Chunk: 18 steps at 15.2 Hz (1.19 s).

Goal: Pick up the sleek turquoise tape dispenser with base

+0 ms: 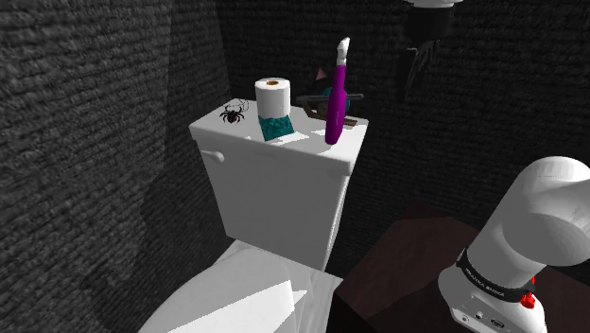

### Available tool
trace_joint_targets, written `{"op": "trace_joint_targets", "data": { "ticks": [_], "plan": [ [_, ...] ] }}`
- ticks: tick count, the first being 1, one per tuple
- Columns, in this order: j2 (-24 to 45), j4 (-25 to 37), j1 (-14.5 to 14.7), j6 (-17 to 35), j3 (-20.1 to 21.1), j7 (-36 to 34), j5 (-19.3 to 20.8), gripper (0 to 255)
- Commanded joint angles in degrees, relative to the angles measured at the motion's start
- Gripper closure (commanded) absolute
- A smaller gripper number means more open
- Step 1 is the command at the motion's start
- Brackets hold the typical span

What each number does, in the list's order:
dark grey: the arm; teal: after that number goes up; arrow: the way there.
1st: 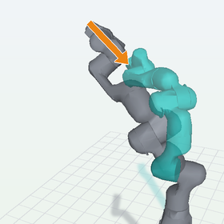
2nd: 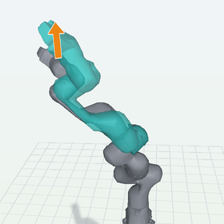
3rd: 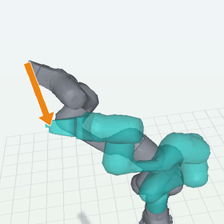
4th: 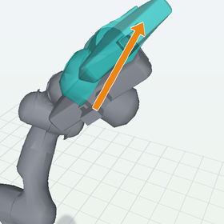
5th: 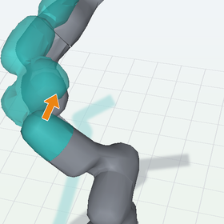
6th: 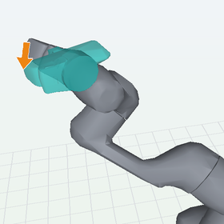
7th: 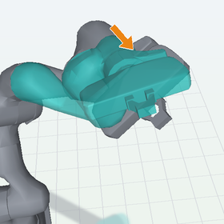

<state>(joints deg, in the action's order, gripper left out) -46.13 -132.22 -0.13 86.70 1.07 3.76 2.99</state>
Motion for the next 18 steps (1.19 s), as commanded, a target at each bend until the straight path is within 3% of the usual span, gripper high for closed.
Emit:
{"op": "trace_joint_targets", "data": {
  "ticks": [1, 10, 18],
  "plan": [
    [0.0, 0.0, 0.0, 0.0, 0.0, 0.0, 0.0, 0],
    [23.5, 15.7, 1.2, 3.6, -3.2, 8.4, 1.0, 0],
    [44.7, 35.3, 1.8, 1.4, -4.2, 15.6, 0.3, 0]
  ]
}}
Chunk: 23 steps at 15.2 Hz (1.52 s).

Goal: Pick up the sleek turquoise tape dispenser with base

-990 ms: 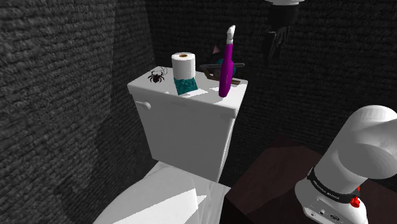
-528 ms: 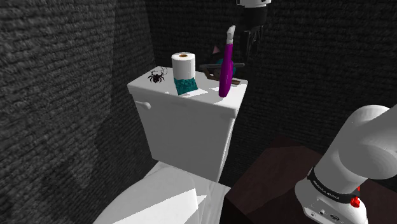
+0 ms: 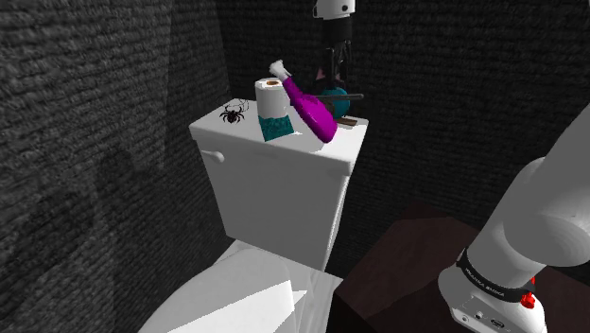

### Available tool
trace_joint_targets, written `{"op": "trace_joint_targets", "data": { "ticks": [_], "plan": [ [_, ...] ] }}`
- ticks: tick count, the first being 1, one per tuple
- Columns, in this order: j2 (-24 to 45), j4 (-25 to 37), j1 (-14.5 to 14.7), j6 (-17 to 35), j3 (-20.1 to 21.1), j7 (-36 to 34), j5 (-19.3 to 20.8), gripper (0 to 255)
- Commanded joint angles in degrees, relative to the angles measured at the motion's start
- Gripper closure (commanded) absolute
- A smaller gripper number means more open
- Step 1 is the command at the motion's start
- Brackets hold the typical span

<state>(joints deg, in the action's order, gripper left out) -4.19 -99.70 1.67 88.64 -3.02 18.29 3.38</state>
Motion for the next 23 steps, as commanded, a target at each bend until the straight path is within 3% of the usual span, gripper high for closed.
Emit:
{"op": "trace_joint_targets", "data": {
  "ticks": [1, 3, 12, 13, 23],
  "plan": [
    [5.6, 5.7, 0.0, -1.2, -0.1, 1.9, -0.2, 0],
    [8.6, 9.2, 0.0, -2.1, -0.1, 2.8, -0.3, 0],
    [8.1, 2.6, -0.2, 3.9, 0.1, 2.5, -0.3, 0],
    [8.1, 2.5, -0.2, 4.1, 0.1, 2.4, -0.3, 255],
    [8.1, 3.4, -0.3, 3.2, 0.2, 2.5, -0.3, 255]
  ]
}}
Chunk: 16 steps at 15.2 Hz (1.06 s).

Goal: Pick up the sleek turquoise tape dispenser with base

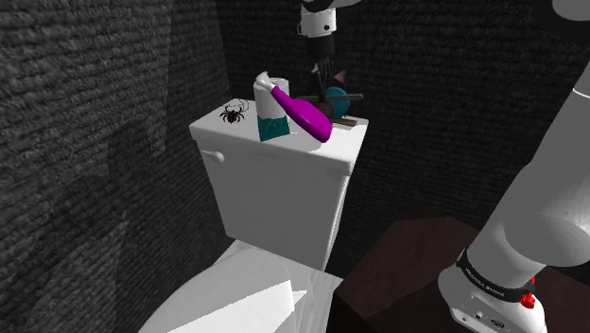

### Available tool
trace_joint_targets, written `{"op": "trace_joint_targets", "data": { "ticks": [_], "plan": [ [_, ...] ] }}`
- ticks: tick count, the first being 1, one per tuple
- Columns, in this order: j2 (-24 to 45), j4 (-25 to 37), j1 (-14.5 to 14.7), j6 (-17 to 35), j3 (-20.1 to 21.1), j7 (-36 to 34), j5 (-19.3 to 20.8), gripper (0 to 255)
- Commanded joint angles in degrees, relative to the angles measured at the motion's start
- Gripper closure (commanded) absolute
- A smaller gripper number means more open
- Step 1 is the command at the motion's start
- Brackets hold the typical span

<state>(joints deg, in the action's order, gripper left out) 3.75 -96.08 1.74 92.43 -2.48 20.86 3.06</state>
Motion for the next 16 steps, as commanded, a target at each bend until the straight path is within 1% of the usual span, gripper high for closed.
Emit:
{"op": "trace_joint_targets", "data": {
  "ticks": [1, 14, 16],
  "plan": [
    [0.2, 0.6, -0.4, -1.4, -0.4, 0.0, 0.0, 255],
    [2.1, 13.2, -0.6, -12.1, -0.1, 0.6, 0.0, 255],
    [2.2, 13.3, -0.6, -12.2, -0.1, 0.6, 0.0, 255]
  ]
}}
